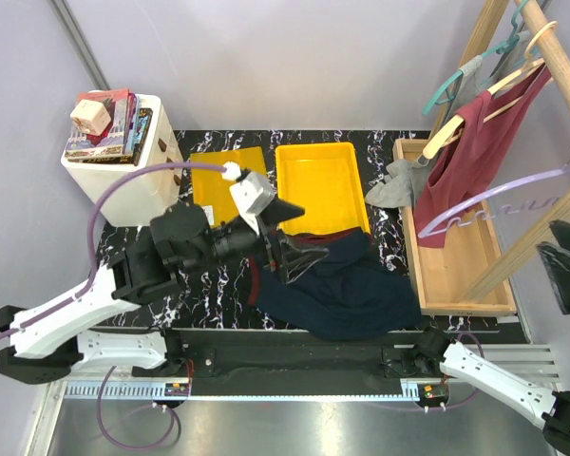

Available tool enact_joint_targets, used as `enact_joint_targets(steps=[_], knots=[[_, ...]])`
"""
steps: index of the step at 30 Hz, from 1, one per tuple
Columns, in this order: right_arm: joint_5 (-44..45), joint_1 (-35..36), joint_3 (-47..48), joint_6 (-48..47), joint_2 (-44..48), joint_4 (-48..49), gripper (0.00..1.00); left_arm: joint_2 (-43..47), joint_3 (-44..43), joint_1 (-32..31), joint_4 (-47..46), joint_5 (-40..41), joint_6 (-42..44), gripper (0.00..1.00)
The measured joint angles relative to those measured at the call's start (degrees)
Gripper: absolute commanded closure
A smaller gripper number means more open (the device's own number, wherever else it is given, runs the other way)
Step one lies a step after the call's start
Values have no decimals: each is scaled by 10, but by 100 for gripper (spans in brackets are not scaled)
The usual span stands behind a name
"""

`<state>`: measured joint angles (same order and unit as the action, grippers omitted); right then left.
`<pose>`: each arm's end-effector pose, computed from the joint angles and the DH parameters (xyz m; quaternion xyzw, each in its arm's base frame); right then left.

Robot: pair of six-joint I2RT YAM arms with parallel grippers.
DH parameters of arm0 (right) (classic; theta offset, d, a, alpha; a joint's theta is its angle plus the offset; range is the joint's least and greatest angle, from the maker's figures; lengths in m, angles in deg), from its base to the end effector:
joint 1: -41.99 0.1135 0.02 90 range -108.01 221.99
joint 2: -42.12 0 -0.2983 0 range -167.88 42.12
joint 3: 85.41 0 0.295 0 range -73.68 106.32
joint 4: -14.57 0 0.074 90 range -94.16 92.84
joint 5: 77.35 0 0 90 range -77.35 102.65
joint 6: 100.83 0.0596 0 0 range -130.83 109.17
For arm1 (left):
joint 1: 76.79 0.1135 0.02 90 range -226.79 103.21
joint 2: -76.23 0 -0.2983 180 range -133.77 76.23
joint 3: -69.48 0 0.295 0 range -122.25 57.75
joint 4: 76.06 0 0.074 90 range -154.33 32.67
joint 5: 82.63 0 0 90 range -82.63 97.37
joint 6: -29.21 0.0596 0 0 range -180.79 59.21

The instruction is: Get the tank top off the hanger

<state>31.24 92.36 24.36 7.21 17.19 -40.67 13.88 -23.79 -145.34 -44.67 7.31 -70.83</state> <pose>-0.0559 -0.0972 0.5975 -0.0041 0.5157 0.4123 0.7511 0.0980 -0.2497 0.5282 0.3473 0.6193 -0.4463 0.5447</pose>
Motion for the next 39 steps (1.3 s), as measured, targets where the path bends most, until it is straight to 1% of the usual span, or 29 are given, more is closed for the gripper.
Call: enact_joint_targets(steps=[2, 5, 7, 9, 11, 13, 16, 20, 25, 28, 29, 30, 32, 33, 35, 37, 39], knots=[[4, 0, -18, -3, 0, 0, 0, 32, 54, 0, -12, 10, -22, 1], [4, 0, -45, -6, -3, 1, 0, 38, 171, -4, -40, 39, -72, 1], [2, 0, -64, -8, -7, 2, 0, 16, 251, -14, -52, 68, -105, 1], [-1, 0, -84, -11, -17, 4, 0, -29, 321, -35, -51, 109, -139, 1], [-6, 0, -101, -13, -29, 5, 0, -71, 350, -58, -46, 153, -160, 1], [-17, 0, -118, -13, -42, 7, 0, -116, 351, -79, -45, 199, -176, 1], [-42, 0, -151, -9, -61, 16, 0, -201, 323, -102, -55, 261, -200, 1], [-75, 0, -174, -2, -78, 22, 0, -303, 274, -105, -77, 303, -214, 1], [-96, 0, -195, 8, -80, 32, 0, -372, 243, -105, -99, 322, -215, 1], [-103, 0, -209, 13, -76, 34, 0, -392, 241, -99, -115, 309, -215, 13], [-104, 0, -213, 15, -75, 35, 0, -396, 241, -95, -119, 302, -216, 22], [-106, 0, -217, 16, -73, 34, 0, -401, 241, -91, -125, 294, -217, 36], [-107, 0, -224, 19, -68, 34, 0, -408, 241, -82, -131, 275, -225, 51], [-107, 0, -226, 20, -65, 34, 0, -410, 241, -78, -133, 266, -228, 66], [-106, 0, -232, 25, -56, 34, 0, -413, 238, -74, -131, 251, -233, 82], [-106, 0, -232, 31, -50, 34, 0, -414, 230, -73, -129, 235, -233, 100], [-106, 0, -231, 37, -46, 33, 0, -415, 224, -73, -129, 223, -233, 100]])
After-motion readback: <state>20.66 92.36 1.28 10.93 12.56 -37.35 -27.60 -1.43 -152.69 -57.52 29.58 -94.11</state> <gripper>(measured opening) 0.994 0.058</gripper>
